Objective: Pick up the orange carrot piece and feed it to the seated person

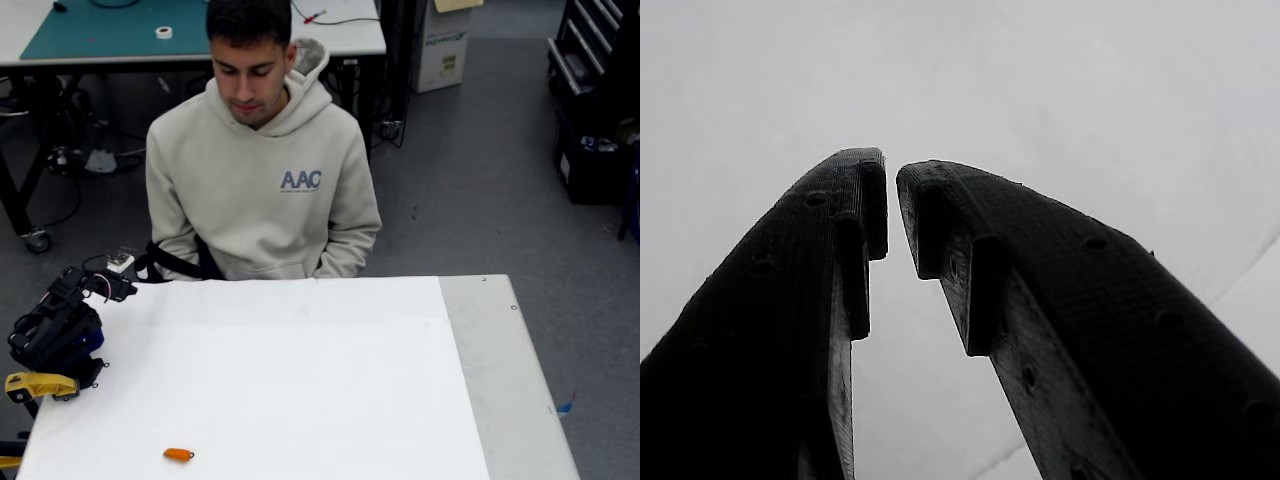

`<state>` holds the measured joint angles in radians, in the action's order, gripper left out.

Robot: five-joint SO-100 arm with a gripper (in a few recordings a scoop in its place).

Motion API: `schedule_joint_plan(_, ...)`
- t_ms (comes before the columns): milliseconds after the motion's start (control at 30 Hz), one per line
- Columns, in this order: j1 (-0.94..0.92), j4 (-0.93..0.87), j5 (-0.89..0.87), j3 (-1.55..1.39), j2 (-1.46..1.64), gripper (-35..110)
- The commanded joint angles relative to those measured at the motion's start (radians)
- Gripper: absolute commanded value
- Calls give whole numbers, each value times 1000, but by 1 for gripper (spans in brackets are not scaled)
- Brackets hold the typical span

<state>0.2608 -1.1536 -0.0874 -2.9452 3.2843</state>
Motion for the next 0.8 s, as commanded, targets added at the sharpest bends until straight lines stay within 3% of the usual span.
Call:
schedule_joint_plan(0,6,17,-9,58,12,-2)
schedule_joint_plan(267,-2,18,-9,98,-74,-2)
schedule_joint_plan(767,-291,17,-2,621,-719,-2)
